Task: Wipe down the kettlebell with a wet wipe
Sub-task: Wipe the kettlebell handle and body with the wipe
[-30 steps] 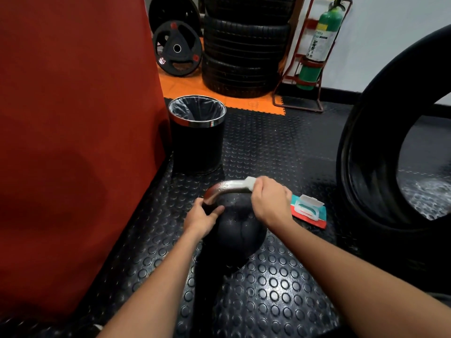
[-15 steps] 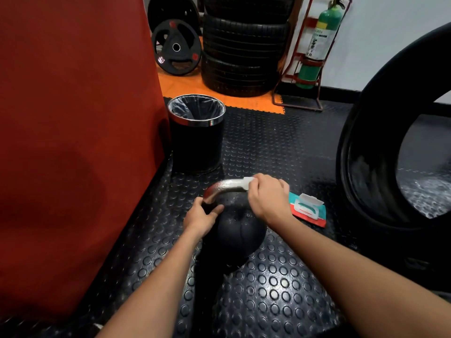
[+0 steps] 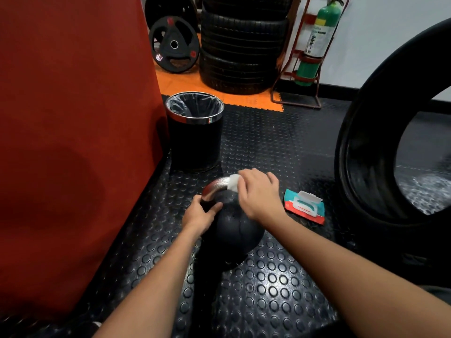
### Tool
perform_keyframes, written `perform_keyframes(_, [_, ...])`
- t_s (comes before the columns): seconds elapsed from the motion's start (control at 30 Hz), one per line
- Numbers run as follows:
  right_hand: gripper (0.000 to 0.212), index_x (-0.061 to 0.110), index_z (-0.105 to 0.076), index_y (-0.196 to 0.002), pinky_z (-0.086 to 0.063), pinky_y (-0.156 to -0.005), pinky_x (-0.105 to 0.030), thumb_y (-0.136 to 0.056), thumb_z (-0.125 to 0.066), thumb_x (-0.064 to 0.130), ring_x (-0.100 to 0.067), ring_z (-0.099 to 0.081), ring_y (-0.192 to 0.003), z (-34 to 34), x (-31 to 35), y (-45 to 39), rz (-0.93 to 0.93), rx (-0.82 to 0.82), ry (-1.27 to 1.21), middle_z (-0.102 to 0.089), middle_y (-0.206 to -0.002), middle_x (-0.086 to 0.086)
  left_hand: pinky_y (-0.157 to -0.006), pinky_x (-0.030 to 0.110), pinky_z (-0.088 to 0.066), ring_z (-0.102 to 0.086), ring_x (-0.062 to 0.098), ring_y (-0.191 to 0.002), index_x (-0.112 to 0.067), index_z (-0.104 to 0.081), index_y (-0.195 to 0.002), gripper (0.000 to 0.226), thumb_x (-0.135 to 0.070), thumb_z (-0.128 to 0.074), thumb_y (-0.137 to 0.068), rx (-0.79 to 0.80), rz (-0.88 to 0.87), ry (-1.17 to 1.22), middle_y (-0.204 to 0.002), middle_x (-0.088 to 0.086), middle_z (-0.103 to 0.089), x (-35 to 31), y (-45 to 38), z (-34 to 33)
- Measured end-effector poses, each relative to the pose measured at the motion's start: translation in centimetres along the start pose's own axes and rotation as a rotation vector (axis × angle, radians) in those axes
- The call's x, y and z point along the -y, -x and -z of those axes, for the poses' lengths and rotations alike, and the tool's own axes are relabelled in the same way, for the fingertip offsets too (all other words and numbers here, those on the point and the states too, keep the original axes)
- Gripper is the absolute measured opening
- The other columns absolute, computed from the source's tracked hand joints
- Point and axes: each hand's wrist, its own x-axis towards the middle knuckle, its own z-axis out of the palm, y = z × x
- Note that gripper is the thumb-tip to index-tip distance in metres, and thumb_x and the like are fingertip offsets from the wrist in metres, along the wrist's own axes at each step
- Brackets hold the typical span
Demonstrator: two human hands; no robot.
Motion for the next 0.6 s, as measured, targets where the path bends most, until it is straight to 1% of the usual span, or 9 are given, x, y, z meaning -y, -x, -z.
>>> perform_keyframes(0.07, [0.039, 0.023, -0.056, -0.137, -0.01, -0.122, -0.043, -0.106, -0.035, 0.032, -0.013, -0.041, -0.141, -0.3, 0.1, 0.5, 0.105, 0.005, 0.018, -0.058, -0.14, 0.008, -0.076, 0.029, -0.041, -0.059, 0.024, -0.096, -0.028, -0.05, -0.106, 0.043, -0.056, -0.069, -0.08, -0.006, 0.002, 0.001, -0.101, -0.003, -0.06, 0.0, 0.0, -0.1])
perform_keyframes(0.13, [0.041, 0.024, -0.05, -0.144, -0.009, -0.122, -0.04, -0.105, -0.039, 0.031, -0.01, -0.04, -0.141, -0.1, -0.5, 0.7, 0.105, -0.014, -0.027, -0.057, -0.141, 0.008, -0.077, 0.029, -0.041, -0.06, 0.024, -0.097, -0.028, -0.05, -0.105, 0.042, -0.055, -0.07, -0.081, -0.005, 0.005, 0.007, -0.098, -0.005, -0.06, 0.0, 0.1, -0.1])
perform_keyframes(0.2, [0.037, 0.025, -0.053, -0.138, -0.013, -0.121, -0.039, -0.104, -0.039, 0.028, -0.009, -0.05, -0.128, 0.2, -1.0, 0.7, 0.043, -0.047, -0.084, -0.063, -0.127, 0.009, -0.076, 0.029, -0.042, -0.06, 0.023, -0.094, -0.027, -0.05, -0.104, 0.04, -0.055, -0.07, -0.081, 0.001, 0.005, 0.021, -0.098, -0.005, -0.061, 0.0, 0.1, -0.1])
perform_keyframes(0.27, [0.03, 0.027, -0.062, -0.114, -0.019, -0.12, -0.042, -0.104, -0.034, 0.027, -0.011, -0.057, -0.109, 0.3, -1.2, 0.5, -0.063, -0.079, -0.107, -0.065, -0.106, 0.011, -0.076, 0.029, -0.043, -0.059, 0.021, -0.092, -0.027, -0.051, -0.104, 0.039, -0.053, -0.07, -0.082, 0.004, 0.006, 0.034, -0.098, -0.005, -0.061, 0.0, 0.1, 0.0])
perform_keyframes(0.3, [0.03, 0.026, -0.061, -0.1, -0.022, -0.119, -0.044, -0.104, -0.031, 0.026, -0.012, -0.058, -0.099, 0.2, -1.1, 0.3, -0.115, -0.099, -0.108, -0.064, -0.095, 0.011, -0.077, 0.029, -0.042, -0.058, 0.021, -0.092, -0.027, -0.051, -0.104, 0.039, -0.053, -0.07, -0.082, 0.003, 0.005, 0.036, -0.098, -0.005, -0.061, -0.1, 0.2, 0.0])
perform_keyframes(0.33, [0.031, 0.025, -0.058, -0.091, -0.024, -0.117, -0.045, -0.103, -0.03, 0.025, -0.013, -0.057, -0.093, 0.1, -1.0, 0.1, -0.154, -0.116, -0.105, -0.062, -0.088, 0.009, -0.077, 0.029, -0.043, -0.058, 0.021, -0.092, -0.027, -0.051, -0.103, 0.039, -0.053, -0.07, -0.082, 0.003, 0.005, 0.035, -0.098, -0.005, -0.061, -0.1, 0.2, 0.0])
perform_keyframes(0.37, [0.032, 0.024, -0.057, -0.088, -0.025, -0.117, -0.045, -0.103, -0.029, 0.024, -0.015, -0.057, -0.091, -0.1, -0.9, 0.0, -0.175, -0.125, -0.097, -0.06, -0.086, 0.009, -0.077, 0.03, -0.043, -0.059, 0.022, -0.093, -0.027, -0.051, -0.103, 0.039, -0.053, -0.07, -0.082, 0.002, 0.004, 0.036, -0.099, -0.005, -0.062, -0.1, 0.1, 0.0])
perform_keyframes(0.53, [0.034, 0.025, -0.062, -0.105, -0.022, -0.116, -0.037, -0.106, -0.028, 0.024, -0.013, -0.057, -0.1, 0.0, -0.5, -0.2, -0.117, -0.108, -0.077, -0.062, -0.097, 0.01, -0.08, 0.031, -0.047, -0.062, 0.023, -0.094, -0.028, -0.051, -0.103, 0.04, -0.054, -0.071, -0.08, -0.003, 0.001, 0.04, -0.101, -0.004, -0.064, 0.1, 0.2, 0.0])
perform_keyframes(0.6, [0.032, 0.026, -0.062, -0.109, -0.025, -0.112, -0.035, -0.107, -0.03, 0.024, -0.012, -0.055, -0.1, 0.2, -0.5, 0.0, -0.065, -0.1, -0.093, -0.062, -0.098, 0.01, -0.079, 0.031, -0.047, -0.061, 0.022, -0.093, -0.029, -0.05, -0.103, 0.039, -0.054, -0.07, -0.081, -0.001, -0.001, 0.035, -0.1, -0.004, -0.064, 0.1, 0.3, 0.0])
